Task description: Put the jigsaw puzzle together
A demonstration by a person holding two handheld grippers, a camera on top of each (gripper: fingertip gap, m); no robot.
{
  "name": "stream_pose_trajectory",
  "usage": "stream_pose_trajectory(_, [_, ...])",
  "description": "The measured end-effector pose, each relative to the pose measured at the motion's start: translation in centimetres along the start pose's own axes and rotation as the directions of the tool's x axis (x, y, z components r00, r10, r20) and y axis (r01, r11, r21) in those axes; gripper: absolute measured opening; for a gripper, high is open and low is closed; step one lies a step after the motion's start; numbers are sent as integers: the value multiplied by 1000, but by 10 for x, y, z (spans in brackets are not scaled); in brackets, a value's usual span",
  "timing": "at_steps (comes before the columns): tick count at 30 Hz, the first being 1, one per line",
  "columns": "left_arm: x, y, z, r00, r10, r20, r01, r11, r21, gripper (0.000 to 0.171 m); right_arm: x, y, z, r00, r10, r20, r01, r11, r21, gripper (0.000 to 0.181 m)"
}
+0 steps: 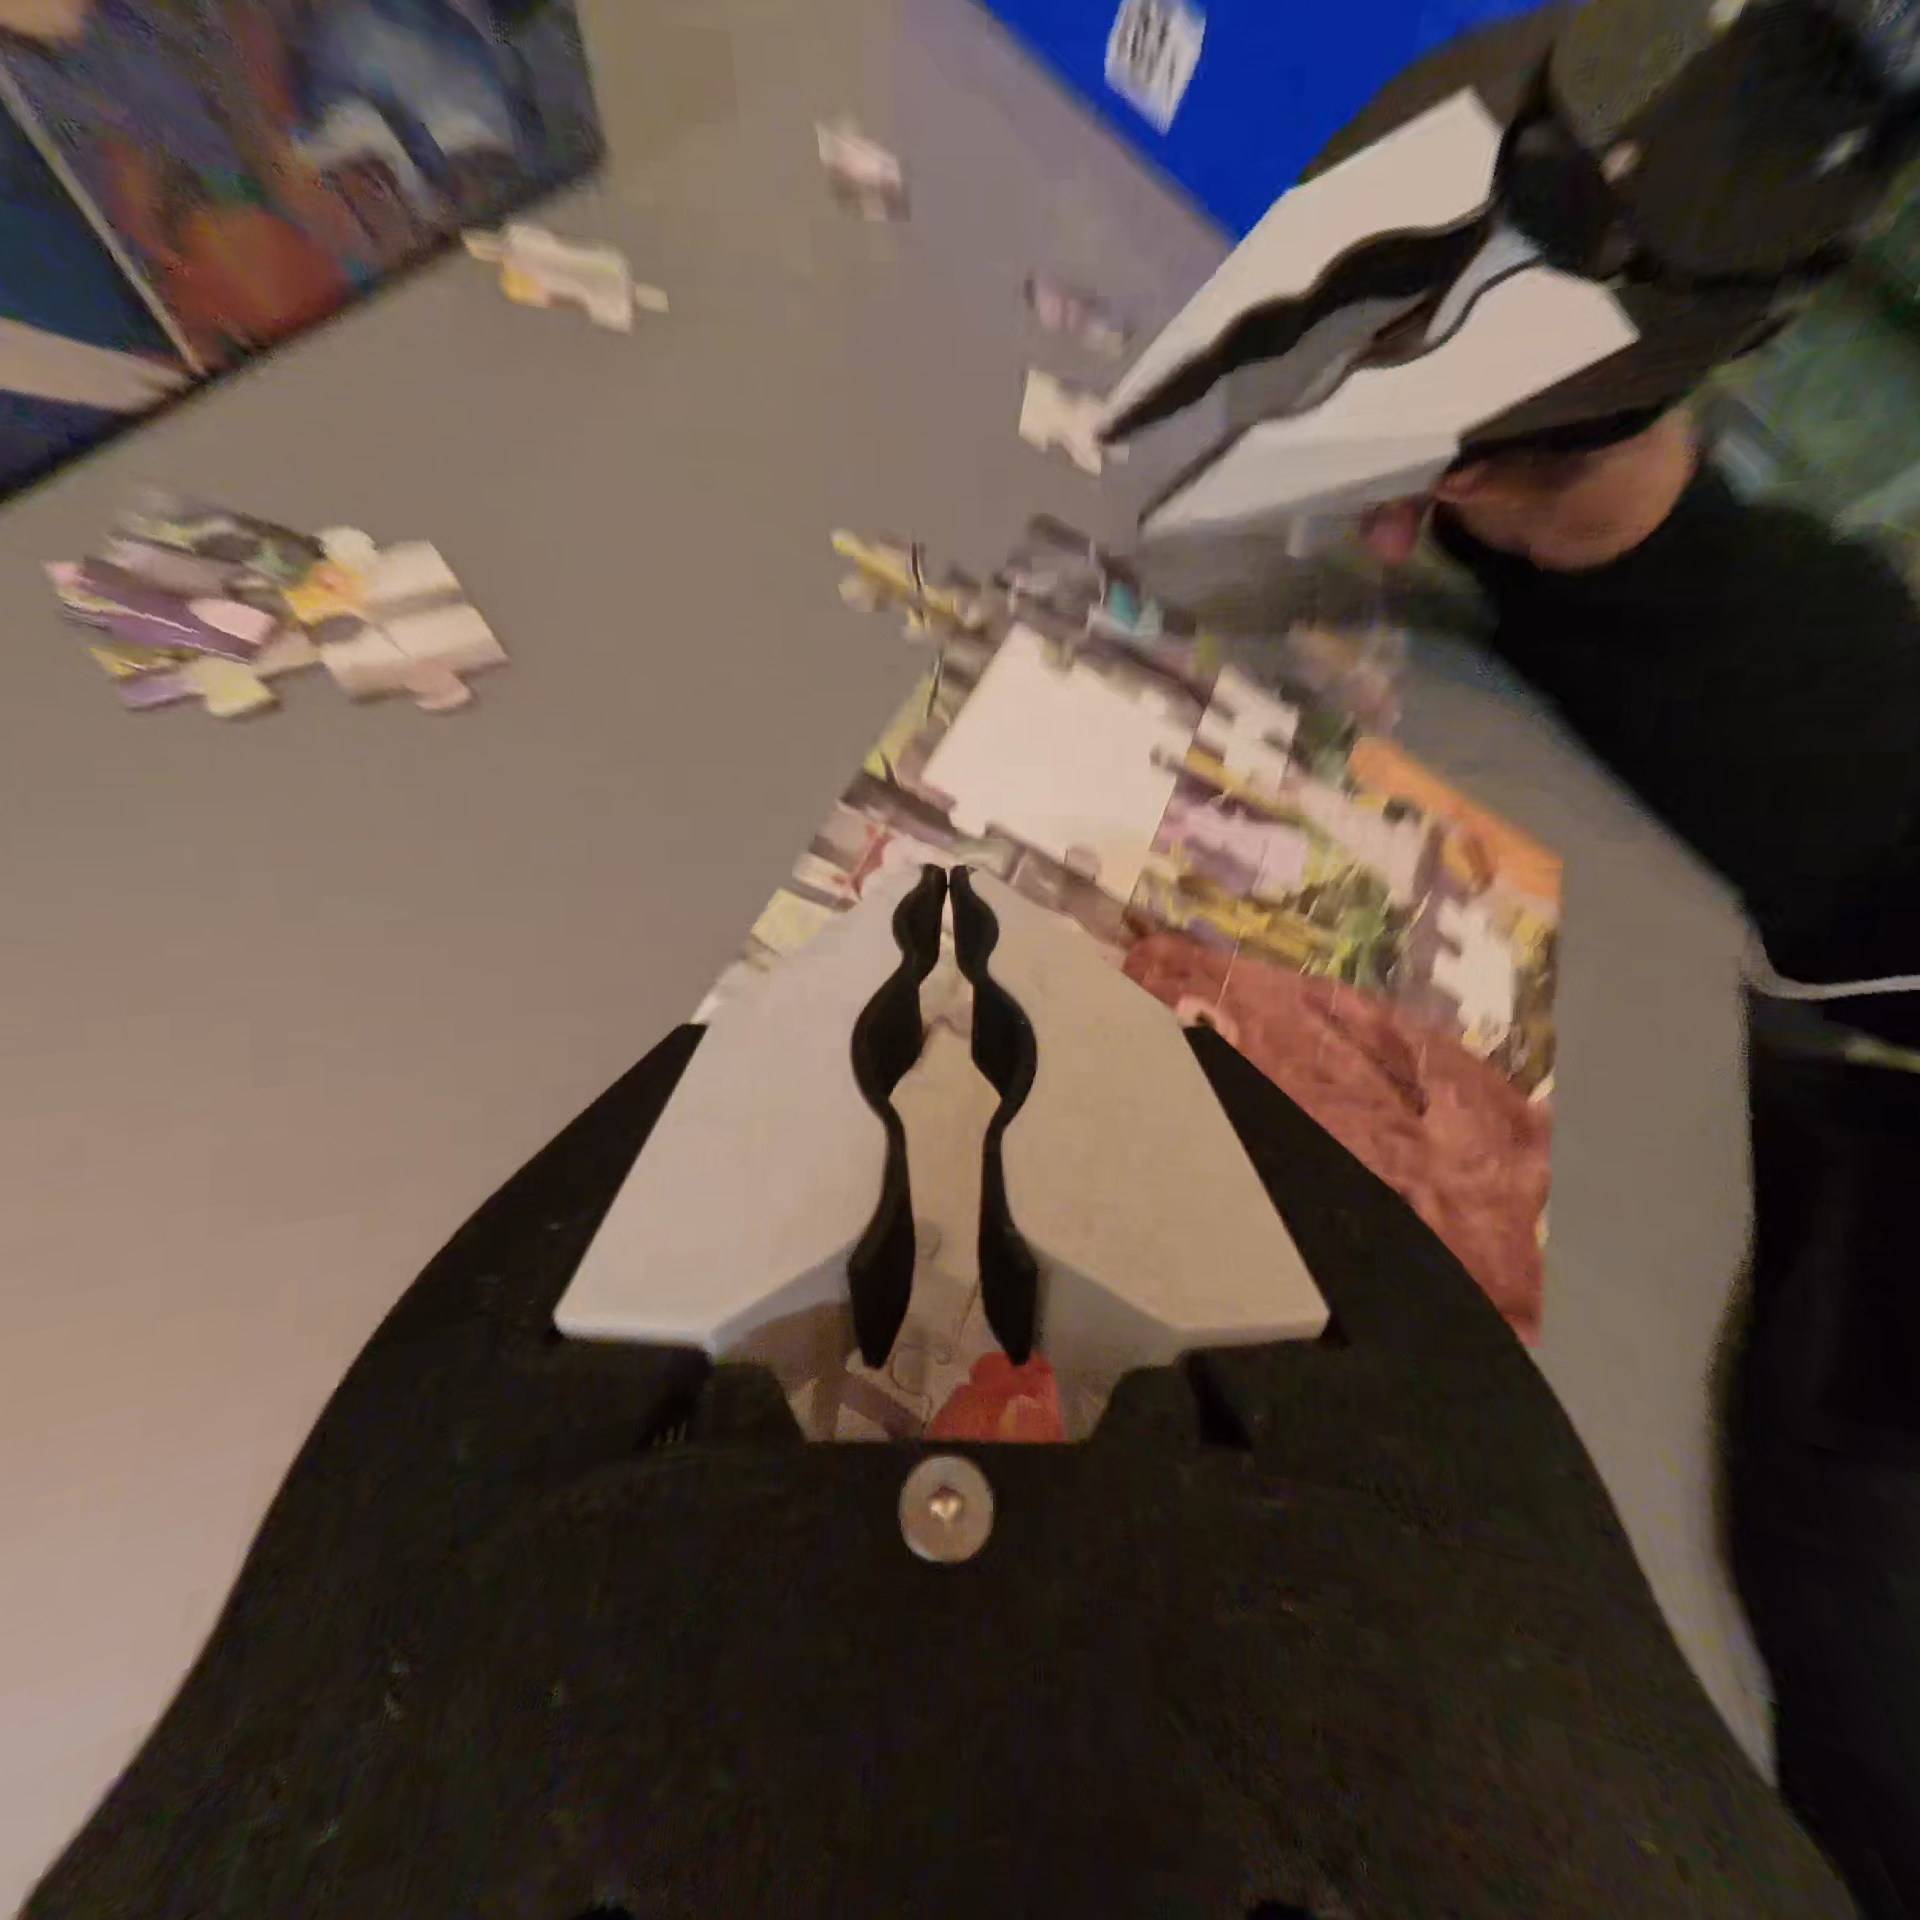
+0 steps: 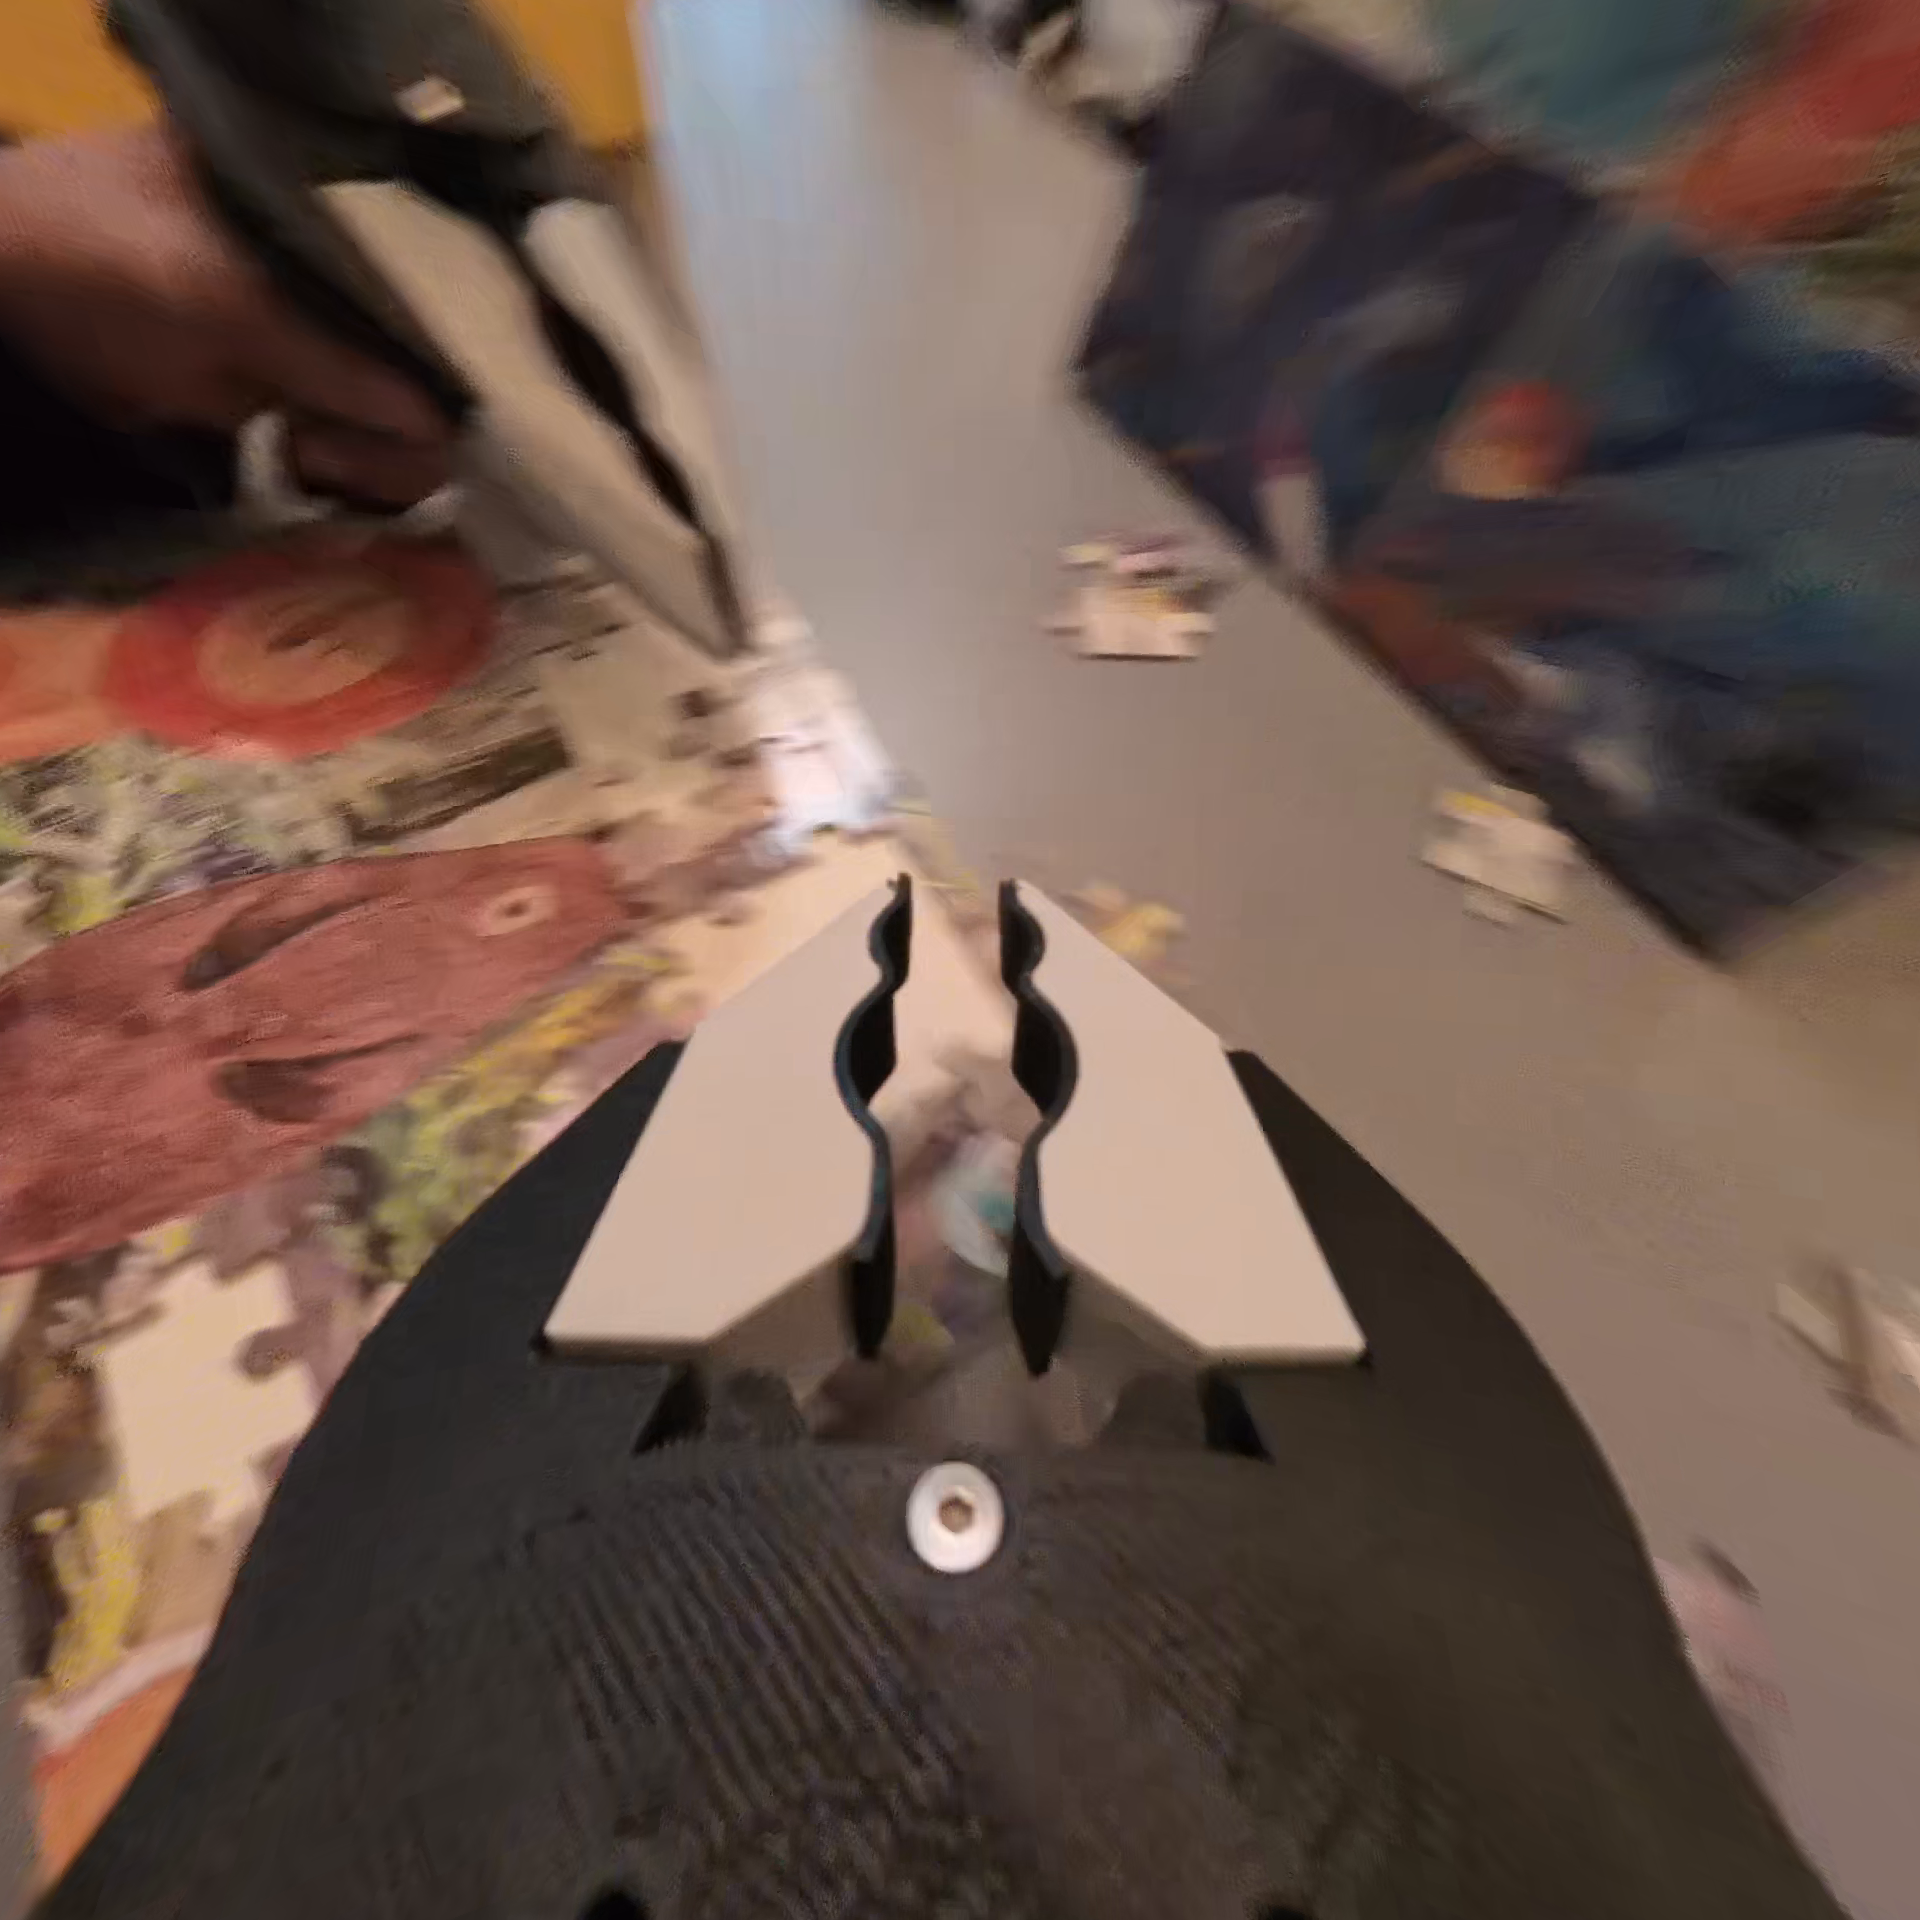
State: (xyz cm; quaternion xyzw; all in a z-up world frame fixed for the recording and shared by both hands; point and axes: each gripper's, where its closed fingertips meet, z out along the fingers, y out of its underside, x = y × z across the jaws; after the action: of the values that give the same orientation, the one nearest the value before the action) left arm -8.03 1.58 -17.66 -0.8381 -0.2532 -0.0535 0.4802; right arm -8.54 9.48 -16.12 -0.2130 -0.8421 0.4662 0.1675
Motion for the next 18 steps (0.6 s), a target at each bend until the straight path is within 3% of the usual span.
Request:
stream_pose_trajectory(2, [-2, 12, 8, 993, 88, 73, -81, 992, -93, 0, -40, 3, 28, 989, -75, 126, 87, 992, -94, 4])
stream_pose_trajectory(6, [2, 21, 14, 977, 180, 118, -159, 973, -165, 0, -63, 15, 50, 975, -126, 184, 158, 973, -170, 0])
stream_pose_trajectory(9, [2, 30, 19, 971, 205, 125, -174, 959, -224, 0, -77, 15, 45, 956, -87, 280, 133, 979, -151, 0])
stream_pose_trajectory(13, [9, 20, 15, 987, 140, 78, -127, 980, -152, 0, -127, 17, 18, 824, -142, 548, 213, 975, -67, 0])
stream_pose_trajectory(15, [14, 11, 10, 995, 90, 37, -86, 992, -95, 0, -124, 23, 22, 841, -151, 519, 232, 968, -95, 0])
stream_pose_trajectory(18, [17, 5, 5, 998, 70, 4, -70, 996, -56, 0, -91, 22, 35, 926, -139, 351, 196, 972, -131, 1])
